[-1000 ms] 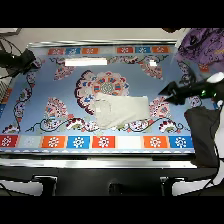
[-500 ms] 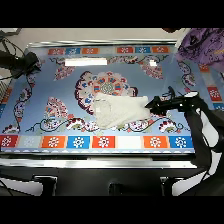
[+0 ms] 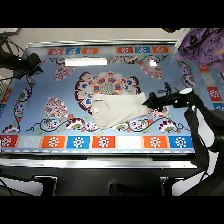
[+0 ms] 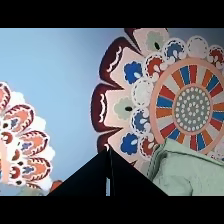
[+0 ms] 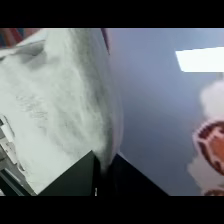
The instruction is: Fold the clothes and pants, and hang the long-sleeved shirts on hangers.
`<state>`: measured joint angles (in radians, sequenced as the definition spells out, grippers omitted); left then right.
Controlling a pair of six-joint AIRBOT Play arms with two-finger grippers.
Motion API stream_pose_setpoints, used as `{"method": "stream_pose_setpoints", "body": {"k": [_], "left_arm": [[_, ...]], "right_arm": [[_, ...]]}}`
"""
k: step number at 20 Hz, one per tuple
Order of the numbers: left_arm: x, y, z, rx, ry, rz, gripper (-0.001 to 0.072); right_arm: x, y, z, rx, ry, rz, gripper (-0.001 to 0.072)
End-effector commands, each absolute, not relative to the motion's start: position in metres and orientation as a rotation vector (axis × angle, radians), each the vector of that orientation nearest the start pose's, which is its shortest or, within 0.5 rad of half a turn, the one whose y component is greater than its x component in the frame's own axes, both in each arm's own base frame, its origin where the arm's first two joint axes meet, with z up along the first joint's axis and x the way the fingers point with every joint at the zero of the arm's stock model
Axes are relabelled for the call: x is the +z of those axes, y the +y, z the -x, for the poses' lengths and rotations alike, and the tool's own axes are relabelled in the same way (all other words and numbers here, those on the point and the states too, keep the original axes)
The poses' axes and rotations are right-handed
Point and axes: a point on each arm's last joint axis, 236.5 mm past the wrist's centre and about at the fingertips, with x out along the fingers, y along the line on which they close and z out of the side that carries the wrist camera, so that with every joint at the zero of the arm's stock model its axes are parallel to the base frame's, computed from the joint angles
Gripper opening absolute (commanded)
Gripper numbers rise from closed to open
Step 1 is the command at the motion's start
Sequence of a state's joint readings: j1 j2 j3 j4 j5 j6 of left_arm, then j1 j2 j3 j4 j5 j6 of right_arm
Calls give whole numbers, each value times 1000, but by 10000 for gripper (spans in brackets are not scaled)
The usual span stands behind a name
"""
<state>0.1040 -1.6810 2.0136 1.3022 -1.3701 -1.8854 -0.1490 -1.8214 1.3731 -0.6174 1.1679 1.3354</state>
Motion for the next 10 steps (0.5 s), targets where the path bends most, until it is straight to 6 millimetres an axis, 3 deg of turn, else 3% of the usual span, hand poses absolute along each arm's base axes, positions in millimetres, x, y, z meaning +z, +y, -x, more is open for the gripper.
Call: {"method": "stream_pose_setpoints", "body": {"k": [1,5,10], "left_arm": [[134,-9,-521,44,1053,522,18],[131,-10,-514,44,1084,519,18],[131,-10,-514,44,1085,519,18]], "right_arm": [[-15,92,-511,340,1235,-881,36],[36,50,-554,167,1100,-785,36],[73,-10,-572,-15,990,-731,36]]}}
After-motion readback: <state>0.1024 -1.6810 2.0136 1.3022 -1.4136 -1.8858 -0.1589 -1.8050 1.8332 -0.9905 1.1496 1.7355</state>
